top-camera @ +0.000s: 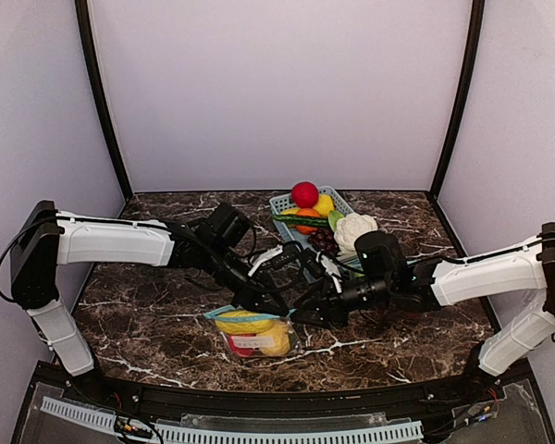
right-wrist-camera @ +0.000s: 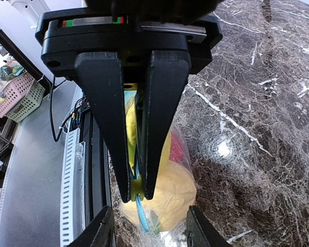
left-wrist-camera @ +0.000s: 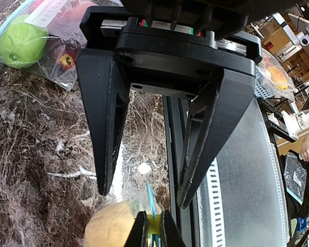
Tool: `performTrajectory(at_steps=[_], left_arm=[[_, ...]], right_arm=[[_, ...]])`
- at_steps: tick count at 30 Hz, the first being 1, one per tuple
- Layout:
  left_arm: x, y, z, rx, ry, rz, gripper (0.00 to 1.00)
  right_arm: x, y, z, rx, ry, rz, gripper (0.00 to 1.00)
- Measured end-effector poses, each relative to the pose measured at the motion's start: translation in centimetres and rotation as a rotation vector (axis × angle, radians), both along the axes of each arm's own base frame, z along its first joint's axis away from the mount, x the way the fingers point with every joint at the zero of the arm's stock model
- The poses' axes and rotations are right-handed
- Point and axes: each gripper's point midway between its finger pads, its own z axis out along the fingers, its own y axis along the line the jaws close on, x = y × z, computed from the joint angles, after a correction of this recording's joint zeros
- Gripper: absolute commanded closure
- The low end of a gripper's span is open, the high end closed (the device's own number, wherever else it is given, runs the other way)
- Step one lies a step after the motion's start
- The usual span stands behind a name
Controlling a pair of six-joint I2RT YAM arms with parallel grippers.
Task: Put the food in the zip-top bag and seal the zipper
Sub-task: Hold the zipper from the zipper food storage bag.
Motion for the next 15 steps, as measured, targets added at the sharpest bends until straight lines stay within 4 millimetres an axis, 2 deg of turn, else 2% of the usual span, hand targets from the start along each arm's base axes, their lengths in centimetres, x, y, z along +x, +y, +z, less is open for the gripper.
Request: performTrajectory(at_steps=[8, 12, 15], left_arm=[[0.0, -0.1, 0.4, -0.031, 0.038, 0.006, 0.99], [0.3, 0.1, 1.0, -0.06, 0.052, 0.013, 0.99], [0.5, 0.0, 1.7, -0.092, 0.06, 0.012, 0.99]], right_arm=[[0.4, 0.1, 0.4, 0.021, -0.012, -0.021, 0.39], [0.1, -0.9, 0.3, 0.026, 0.0, -0.045, 0.29], [-0.1, -1.7, 0.4, 0.035, 0.011, -0.063, 0.26]])
